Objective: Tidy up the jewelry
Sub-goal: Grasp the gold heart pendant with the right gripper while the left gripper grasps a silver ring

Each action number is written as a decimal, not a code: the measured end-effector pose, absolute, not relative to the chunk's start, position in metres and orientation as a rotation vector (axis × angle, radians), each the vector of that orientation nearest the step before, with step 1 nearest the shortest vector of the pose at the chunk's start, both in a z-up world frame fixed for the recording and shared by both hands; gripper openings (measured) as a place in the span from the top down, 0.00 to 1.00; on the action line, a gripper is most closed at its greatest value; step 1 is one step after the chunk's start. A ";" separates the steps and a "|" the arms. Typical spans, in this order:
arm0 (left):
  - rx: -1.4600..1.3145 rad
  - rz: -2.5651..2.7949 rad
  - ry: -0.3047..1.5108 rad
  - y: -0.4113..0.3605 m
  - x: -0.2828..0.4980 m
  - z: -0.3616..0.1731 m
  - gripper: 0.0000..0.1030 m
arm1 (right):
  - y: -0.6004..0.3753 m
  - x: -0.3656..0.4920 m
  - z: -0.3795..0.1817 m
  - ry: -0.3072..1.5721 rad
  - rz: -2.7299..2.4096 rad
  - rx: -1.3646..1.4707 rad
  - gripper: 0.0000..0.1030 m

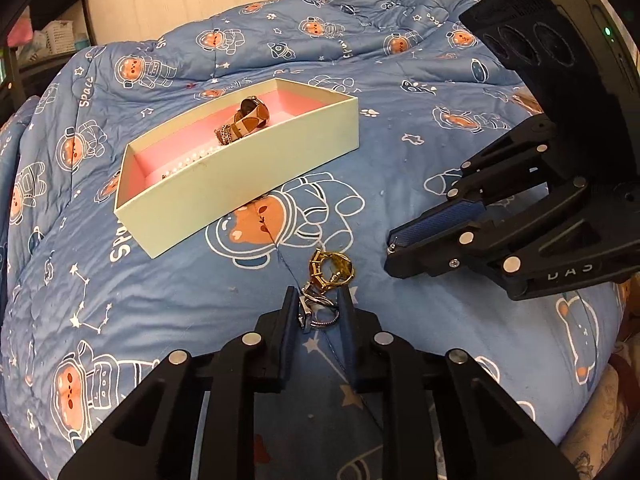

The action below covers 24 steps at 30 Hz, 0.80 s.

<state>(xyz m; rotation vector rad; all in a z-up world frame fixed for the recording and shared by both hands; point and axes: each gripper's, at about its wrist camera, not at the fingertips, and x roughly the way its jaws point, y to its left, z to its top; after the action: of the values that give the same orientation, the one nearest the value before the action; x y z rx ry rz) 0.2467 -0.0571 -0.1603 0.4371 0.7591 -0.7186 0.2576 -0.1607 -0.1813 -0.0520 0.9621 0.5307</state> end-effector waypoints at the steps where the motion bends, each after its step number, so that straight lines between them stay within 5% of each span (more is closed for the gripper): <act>1: 0.424 -0.715 0.763 -0.056 0.247 -0.160 0.81 | -0.161 0.257 -0.181 0.962 0.530 -0.052 0.86; 24: 0.201 -0.636 0.772 -0.038 0.222 -0.152 0.81 | -0.163 0.251 -0.179 0.958 0.521 -0.051 0.86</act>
<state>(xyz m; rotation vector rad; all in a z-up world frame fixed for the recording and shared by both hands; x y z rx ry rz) 0.2221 -0.0382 -0.1520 0.2006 0.7718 -0.6361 0.2514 -0.1634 -0.1792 -0.0512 0.9579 0.5214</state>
